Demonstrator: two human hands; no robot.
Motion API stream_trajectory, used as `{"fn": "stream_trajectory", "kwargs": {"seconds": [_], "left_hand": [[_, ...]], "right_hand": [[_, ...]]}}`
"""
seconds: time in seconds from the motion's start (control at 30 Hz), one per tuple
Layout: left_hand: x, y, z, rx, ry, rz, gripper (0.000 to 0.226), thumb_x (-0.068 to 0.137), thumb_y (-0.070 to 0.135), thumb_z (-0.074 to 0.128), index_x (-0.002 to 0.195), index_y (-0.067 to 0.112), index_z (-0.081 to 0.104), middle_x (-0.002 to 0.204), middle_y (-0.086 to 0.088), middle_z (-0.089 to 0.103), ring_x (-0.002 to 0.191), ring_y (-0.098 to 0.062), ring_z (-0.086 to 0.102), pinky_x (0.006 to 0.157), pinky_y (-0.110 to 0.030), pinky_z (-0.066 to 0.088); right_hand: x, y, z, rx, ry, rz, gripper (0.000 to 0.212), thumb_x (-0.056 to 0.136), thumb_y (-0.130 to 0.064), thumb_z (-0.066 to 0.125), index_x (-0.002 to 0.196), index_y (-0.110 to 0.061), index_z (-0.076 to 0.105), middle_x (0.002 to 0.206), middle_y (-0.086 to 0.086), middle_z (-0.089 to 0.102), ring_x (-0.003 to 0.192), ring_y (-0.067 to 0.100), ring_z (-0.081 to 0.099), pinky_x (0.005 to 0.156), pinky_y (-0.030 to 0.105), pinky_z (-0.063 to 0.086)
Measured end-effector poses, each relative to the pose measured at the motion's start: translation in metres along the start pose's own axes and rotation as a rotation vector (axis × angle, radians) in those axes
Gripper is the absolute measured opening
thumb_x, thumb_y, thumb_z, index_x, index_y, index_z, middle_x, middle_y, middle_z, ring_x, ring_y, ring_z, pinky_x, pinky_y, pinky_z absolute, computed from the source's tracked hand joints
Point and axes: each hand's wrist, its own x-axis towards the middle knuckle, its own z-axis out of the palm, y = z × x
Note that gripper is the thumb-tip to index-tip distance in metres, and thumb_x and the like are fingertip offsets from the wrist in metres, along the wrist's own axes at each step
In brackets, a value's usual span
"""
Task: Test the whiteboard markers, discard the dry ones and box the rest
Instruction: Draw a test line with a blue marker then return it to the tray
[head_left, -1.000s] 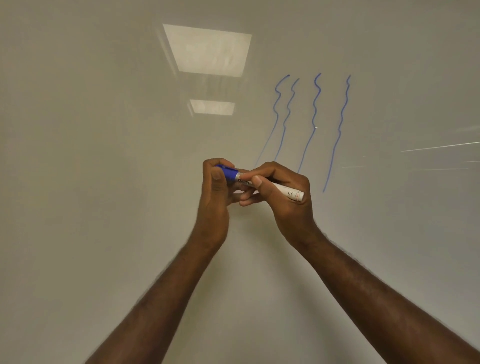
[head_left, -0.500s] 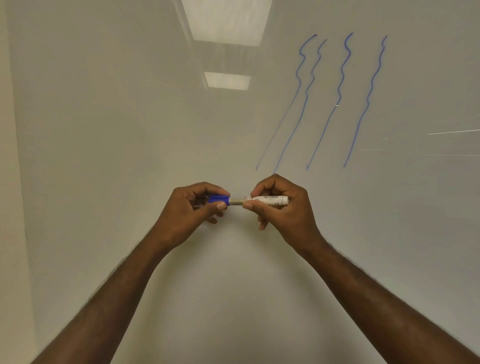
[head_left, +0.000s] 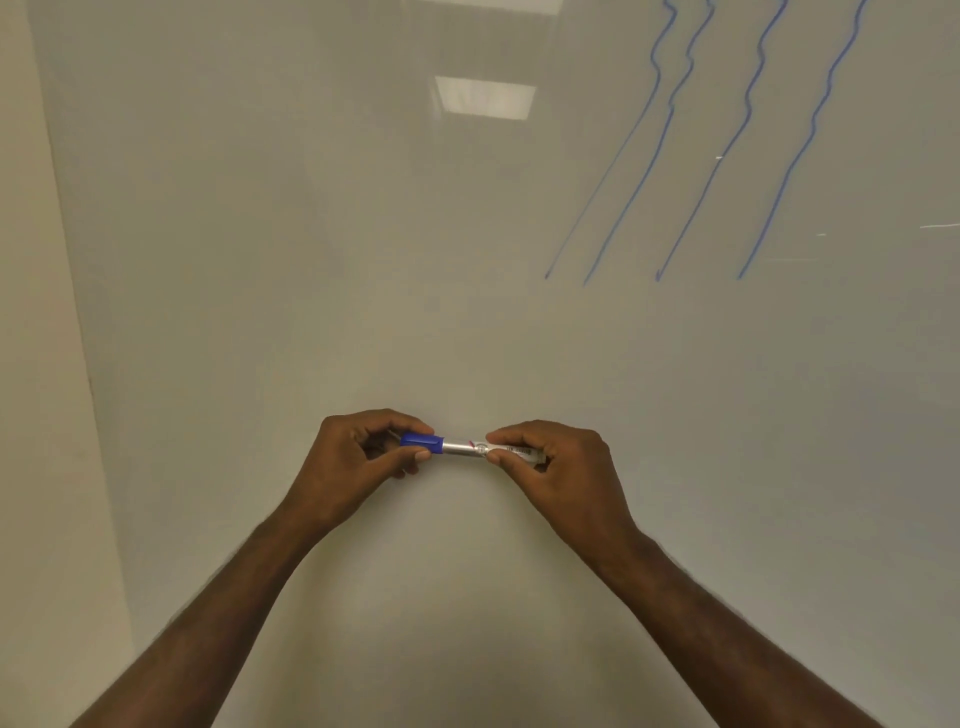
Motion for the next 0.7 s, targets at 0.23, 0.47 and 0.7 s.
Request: {"fn": "stream_trajectory", "kwargs": {"seconds": [0.23,0.47,0.7], "left_hand": [[-0.032,-0.034,0.002,0.041,-0.012,-0.035,0.022,0.082,0.005,0.080,0.101,0.017,0.077,0.084,0.004,0.077,0.074,-0.019,0.073,0.071,-0.026,0.059],[-0.073,-0.067,0.009,0.090,-0.060,-0.092,0.017,0.081,0.009,0.082,0.097,0.016,0.080,0.089,0.005,0.077,0.084,-0.016,0.072,0.075,-0.021,0.054],[-0.121,-0.109,0.016,0.119,-0.102,-0.219,0.019,0.080,0.009,0.083,0.098,0.016,0.081,0.089,0.007,0.077,0.085,-0.014,0.072,0.077,-0.022,0.055]], "right_hand": [[-0.025,0.011,0.026,-0.052,-0.110,0.046,0.012,0.090,-0.032,0.077,0.101,-0.031,0.079,0.090,-0.017,0.074,0.082,0.003,0.065,0.071,0.023,0.051],[-0.081,0.031,0.065,0.014,-0.191,0.167,0.015,0.089,-0.029,0.075,0.104,-0.030,0.079,0.093,-0.016,0.074,0.085,0.004,0.067,0.076,0.030,0.055],[-0.139,0.042,0.102,0.068,-0.246,0.272,0.021,0.089,-0.020,0.073,0.107,-0.028,0.078,0.097,-0.015,0.075,0.089,0.005,0.067,0.080,0.033,0.057]]}}
